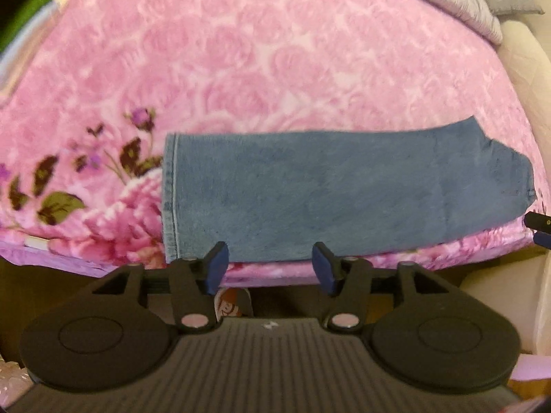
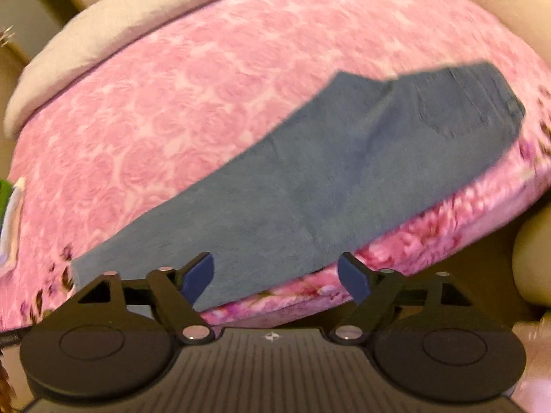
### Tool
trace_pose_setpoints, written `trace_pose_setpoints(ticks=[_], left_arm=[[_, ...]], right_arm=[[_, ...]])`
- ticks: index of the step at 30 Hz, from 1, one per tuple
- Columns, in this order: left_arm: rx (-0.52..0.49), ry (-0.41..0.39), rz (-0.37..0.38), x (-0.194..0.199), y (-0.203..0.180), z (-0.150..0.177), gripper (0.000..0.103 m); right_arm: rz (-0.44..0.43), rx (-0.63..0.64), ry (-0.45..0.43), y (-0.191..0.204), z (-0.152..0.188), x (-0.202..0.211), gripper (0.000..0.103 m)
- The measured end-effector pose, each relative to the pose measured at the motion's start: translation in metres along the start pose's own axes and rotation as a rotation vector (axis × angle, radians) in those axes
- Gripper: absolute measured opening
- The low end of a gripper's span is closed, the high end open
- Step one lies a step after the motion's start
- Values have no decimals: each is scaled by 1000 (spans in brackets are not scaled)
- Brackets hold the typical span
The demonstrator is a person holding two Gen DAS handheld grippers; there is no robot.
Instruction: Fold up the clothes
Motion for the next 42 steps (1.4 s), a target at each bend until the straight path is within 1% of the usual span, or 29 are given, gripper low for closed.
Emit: trace_pose_setpoints(ticks=[2,5,7,8,11,17,20,26,34,42], left_arm=[[11,-41,-10,16,-11,9,53],[56,-86,-21,30,-29,30,53],[90,-104,-22,37,-49,48,53],[100,-109,-15,39,-63,58,53],[106,-128,6,49,-103,83,53],[118,-186,16,82,-159,123,54],[125,-205,-13,95,-167,138,54],[151,-212,-59,103,-164,158,54],[131,-217,-53,102,-177,161,54],[101,-207,-55,96,-193,159,54]], right_arm=[[-7,55,-2,-4,-1,8,86],[-18,137,-4,-10,-3,21,87],[-17,188,-1,-17,-2,28,88],[-1,207,7,-25,1,31,88],[17,249,-5,-45,9,45,88],[-18,314,-27,-68,23,76,88],[-36,332,-32,-73,31,82,88],[-69,337,-20,-82,47,84,88],[-58,324,-31,-102,48,95,88],[-59,294,-23,-122,49,95,88]])
Point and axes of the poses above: each gripper's, at about its wrist camera, not at the fingertips, and x roughly against the way its jaws point, y to its left, z to its underside, the point moved 7 cm from there along -x, roughly the way its jaws point, and after that the axes turned 13 degrees about x, right-handed, at the moved point
